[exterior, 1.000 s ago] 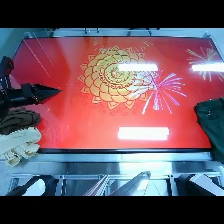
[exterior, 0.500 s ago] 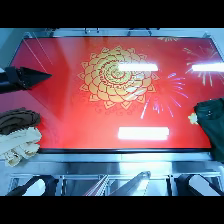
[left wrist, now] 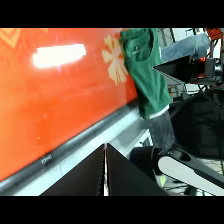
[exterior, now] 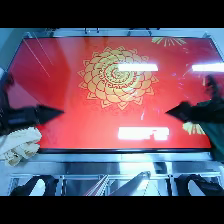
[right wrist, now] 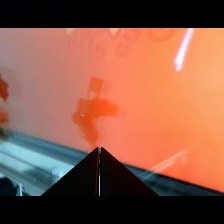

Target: Fold the shirts.

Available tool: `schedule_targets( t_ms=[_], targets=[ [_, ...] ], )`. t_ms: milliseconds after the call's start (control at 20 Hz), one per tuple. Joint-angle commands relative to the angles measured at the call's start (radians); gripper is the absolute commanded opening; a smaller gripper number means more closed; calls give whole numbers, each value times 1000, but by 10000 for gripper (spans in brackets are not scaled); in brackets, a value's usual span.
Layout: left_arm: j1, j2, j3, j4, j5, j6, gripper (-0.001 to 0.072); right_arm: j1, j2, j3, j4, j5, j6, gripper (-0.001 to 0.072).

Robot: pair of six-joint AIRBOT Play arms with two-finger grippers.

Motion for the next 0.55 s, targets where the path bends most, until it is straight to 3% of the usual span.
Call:
schedule_targets(
  t_ms=[0, 500],
  targets=[
    [0, 143, -201, 3, 4, -4, 3, 138, 45, -148, 18, -101, -13, 23],
    [0, 288, -304, 3, 3, -39, 3, 141, 34, -149, 20, -83, -13, 22]
  ],
)
